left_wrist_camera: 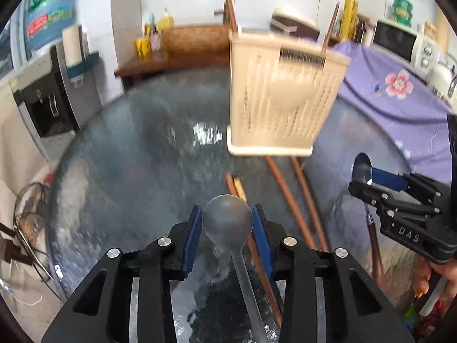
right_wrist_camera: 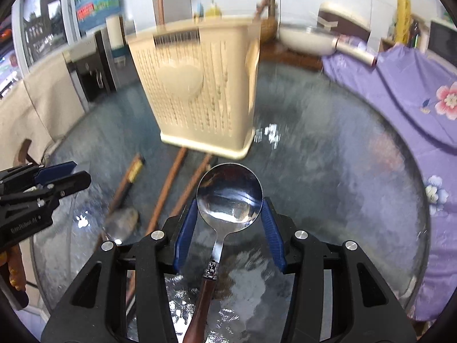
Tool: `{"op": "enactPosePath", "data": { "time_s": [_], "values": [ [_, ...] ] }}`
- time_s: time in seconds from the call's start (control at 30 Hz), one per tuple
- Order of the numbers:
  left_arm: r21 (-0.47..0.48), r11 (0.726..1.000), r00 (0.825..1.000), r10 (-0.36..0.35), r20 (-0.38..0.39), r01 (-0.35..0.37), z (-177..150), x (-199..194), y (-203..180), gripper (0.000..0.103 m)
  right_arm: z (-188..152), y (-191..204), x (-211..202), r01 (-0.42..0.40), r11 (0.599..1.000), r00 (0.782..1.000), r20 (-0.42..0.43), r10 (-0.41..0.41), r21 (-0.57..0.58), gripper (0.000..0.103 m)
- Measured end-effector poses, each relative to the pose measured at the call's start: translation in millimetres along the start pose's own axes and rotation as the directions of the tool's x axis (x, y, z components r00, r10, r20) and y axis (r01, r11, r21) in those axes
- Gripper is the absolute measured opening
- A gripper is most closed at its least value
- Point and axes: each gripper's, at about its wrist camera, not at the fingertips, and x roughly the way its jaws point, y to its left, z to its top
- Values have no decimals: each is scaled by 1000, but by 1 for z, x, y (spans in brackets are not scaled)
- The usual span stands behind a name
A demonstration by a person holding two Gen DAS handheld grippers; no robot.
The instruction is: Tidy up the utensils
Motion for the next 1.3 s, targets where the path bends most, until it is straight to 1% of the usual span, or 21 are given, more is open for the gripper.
{"op": "enactPosePath", "data": {
  "time_s": [0.13,0.2,0.3,0.47,0.57,0.67,0.8,0.83,0.9,0.93,0.97,1.0,1.07,1.1,1.2,1.27,1.3],
  "values": [
    [-4,1000,997,-17,79,18,9,-25,0,35,3,6,-30,26,999,993,114,-21,-38,47],
    [-9,1000,994,-21,109,22,10,-34,0,35,4,7,-44,35,998,988,151,-28,-48,47],
    [-10,1000,988,-17,155,19,11,-49,0,35,4,5,-61,29,999,982,188,-21,-37,47],
    [-5,1000,982,-24,188,26,8,-61,-2,35,6,5,-81,9,1000,975,222,-5,-20,46],
    [-10,1000,981,-25,195,27,9,-63,-2,35,5,6,-82,5,1000,977,213,0,-23,46],
    [-16,999,980,-35,194,39,10,-62,-1,35,5,4,-79,-16,1000,981,193,16,-3,46],
    [-8,999,978,-35,205,38,13,-63,-3,35,10,0,-78,-34,999,982,188,30,16,46],
    [-6,999,977,-38,210,40,15,-63,-4,35,12,-1,-78,-43,999,982,187,38,20,43],
    [-8,999,974,-45,220,48,20,-64,-4,35,17,-1,-79,-49,999,981,188,44,19,8],
    [-9,999,973,-50,227,54,26,-65,-5,35,24,-1,-78,-77,997,981,178,74,12,8],
    [-9,998,971,-53,234,57,30,-66,-5,35,28,-1,-79,-85,996,981,179,80,18,8],
    [-9,998,969,-56,240,60,36,-66,-6,35,33,-1,-78,-87,996,980,179,82,22,8],
    [-3,998,969,-57,242,60,46,-64,-6,35,42,1,-71,-74,997,986,153,70,18,8],
    [-5,998,969,-56,242,59,48,-63,-6,35,44,0,-66,-78,996,986,148,72,35,8],
    [-11,997,970,-73,233,78,47,-60,-5,35,41,2,-54,-85,996,990,112,82,22,8],
    [-13,997,971,-67,228,72,45,-57,-4,35,37,3,-44,-86,996,992,89,84,16,10],
    [-15,997,972,-69,224,74,44,-56,-3,35,35,2,-39,-77,997,994,85,75,23,13]
  ]
}}
